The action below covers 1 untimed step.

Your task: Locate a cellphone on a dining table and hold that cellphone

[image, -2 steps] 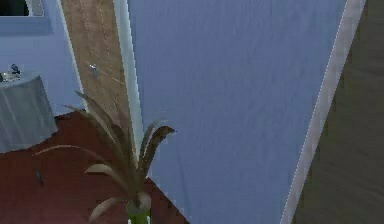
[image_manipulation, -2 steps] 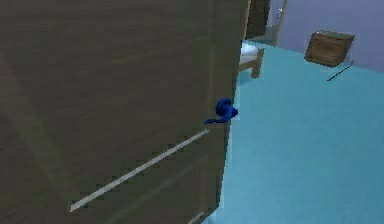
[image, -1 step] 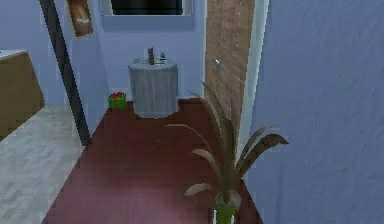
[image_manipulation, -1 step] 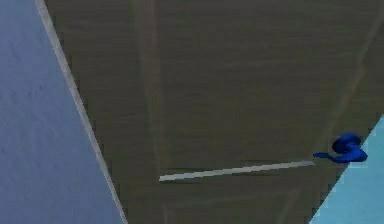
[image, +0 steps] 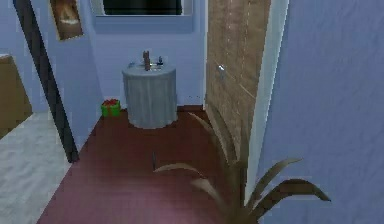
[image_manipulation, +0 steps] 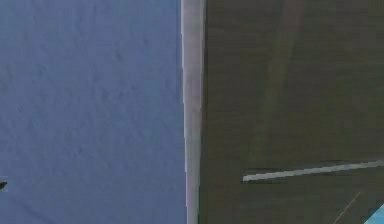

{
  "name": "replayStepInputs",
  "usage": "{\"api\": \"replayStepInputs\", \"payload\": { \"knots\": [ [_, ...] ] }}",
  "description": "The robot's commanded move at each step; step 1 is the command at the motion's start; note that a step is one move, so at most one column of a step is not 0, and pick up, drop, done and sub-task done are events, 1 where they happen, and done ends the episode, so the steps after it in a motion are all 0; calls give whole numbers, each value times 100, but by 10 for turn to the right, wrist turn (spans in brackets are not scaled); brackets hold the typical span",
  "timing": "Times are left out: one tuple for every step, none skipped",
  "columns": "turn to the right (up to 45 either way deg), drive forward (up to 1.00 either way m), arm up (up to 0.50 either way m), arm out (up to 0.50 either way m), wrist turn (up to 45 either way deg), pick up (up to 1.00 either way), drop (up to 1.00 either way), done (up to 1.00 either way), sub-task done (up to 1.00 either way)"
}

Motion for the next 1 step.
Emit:
{"api": "replayStepInputs", "payload": {
  "knots": [
    [-390,0,0,0,0,0,0,0,0]
  ]
}}
